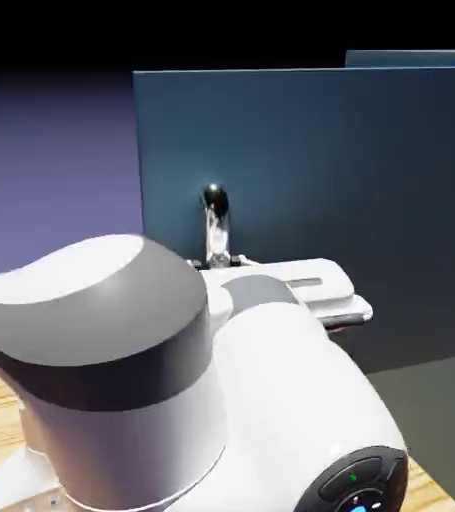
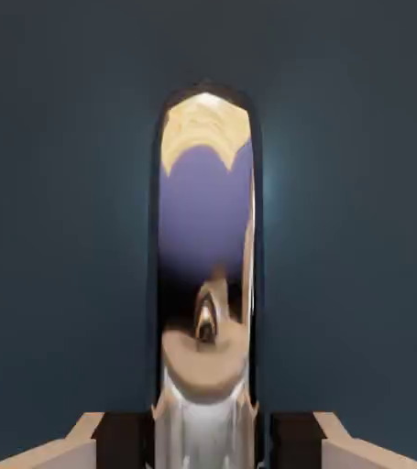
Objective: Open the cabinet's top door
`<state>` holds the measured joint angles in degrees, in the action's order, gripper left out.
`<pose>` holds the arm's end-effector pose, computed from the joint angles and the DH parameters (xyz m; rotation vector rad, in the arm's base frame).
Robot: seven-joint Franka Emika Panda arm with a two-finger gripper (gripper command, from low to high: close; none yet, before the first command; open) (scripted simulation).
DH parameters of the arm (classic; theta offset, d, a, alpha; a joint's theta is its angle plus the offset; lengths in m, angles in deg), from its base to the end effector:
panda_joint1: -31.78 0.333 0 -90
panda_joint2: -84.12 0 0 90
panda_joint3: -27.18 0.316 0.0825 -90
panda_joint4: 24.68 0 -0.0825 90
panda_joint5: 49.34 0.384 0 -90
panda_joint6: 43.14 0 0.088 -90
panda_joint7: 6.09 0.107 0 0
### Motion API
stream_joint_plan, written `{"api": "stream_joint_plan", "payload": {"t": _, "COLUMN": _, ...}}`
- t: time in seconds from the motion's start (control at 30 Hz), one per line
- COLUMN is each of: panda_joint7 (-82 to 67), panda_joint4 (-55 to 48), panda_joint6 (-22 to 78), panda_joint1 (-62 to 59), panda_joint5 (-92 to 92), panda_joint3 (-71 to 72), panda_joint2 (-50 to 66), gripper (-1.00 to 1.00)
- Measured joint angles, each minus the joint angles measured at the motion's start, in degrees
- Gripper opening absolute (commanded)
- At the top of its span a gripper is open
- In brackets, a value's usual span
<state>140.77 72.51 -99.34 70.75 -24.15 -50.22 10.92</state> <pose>0.1505 -0.4539 0.5512 -0.6256 1.7653 1.6904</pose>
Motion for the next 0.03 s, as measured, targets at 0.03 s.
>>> {"api": "stream_joint_plan", "payload": {"t": 0.03, "panda_joint7": 0.5, "panda_joint4": -2.1, "panda_joint6": 1.3, "panda_joint1": 1.6, "panda_joint5": -0.1, "panda_joint3": -0.4, "panda_joint2": -0.2, "gripper": -1.0}}
